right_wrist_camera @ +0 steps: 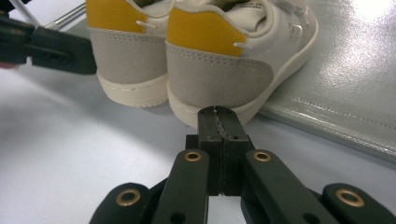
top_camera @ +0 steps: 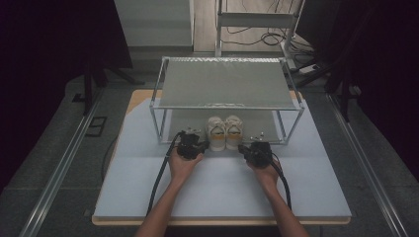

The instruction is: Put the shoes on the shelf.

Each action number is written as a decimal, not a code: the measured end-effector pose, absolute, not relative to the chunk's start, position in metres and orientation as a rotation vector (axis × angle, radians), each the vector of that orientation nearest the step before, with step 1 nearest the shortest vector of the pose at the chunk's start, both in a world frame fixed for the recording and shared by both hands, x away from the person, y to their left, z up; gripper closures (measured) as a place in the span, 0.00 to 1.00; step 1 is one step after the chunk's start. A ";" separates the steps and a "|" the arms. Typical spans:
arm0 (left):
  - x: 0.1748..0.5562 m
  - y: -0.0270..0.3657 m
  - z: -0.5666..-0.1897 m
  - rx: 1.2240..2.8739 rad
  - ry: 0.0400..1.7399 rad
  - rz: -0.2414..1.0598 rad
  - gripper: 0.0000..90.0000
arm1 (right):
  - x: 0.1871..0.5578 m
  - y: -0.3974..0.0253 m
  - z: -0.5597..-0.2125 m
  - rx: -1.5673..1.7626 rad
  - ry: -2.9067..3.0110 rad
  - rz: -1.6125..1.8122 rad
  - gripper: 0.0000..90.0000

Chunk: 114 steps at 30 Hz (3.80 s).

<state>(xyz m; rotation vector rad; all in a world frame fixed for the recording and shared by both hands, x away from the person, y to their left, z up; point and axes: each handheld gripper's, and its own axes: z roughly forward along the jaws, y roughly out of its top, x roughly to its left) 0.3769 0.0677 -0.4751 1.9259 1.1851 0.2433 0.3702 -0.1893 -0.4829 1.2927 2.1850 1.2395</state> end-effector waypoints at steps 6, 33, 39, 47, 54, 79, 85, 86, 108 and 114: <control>0.368 0.060 -0.471 1.934 1.154 0.242 0.98 | 0.370 -0.185 -0.481 1.273 2.183 1.244 1.00; 0.396 0.052 -0.469 1.973 1.175 0.249 0.98 | 0.375 -0.183 -0.480 1.266 2.186 1.237 1.00; 0.399 0.048 -0.469 1.973 1.175 0.243 0.98 | 0.383 -0.187 -0.479 1.287 2.162 1.232 1.00; 0.401 0.047 -0.469 1.974 1.174 0.231 0.98 | 0.391 -0.187 -0.480 1.291 2.135 1.216 1.00; 0.401 0.046 -0.469 1.972 1.173 0.228 0.98 | 0.399 -0.185 -0.479 1.300 2.118 1.210 1.00; 0.428 0.049 -0.472 1.987 1.227 0.280 0.96 | 0.407 -0.180 -0.487 1.321 2.131 1.205 1.00; 0.434 0.054 -0.475 2.004 1.202 0.289 0.95 | 0.411 -0.181 -0.487 1.331 2.124 1.202 1.00; 0.434 0.054 -0.475 2.004 1.202 0.289 0.95 | 0.411 -0.181 -0.487 1.331 2.124 1.202 1.00; 0.441 0.051 -0.474 2.007 1.215 0.289 0.95 | 0.428 -0.176 -0.493 1.365 2.109 1.184 1.00; 0.442 0.050 -0.476 1.997 1.222 0.284 0.95 | 0.428 -0.176 -0.494 1.367 2.109 1.188 1.00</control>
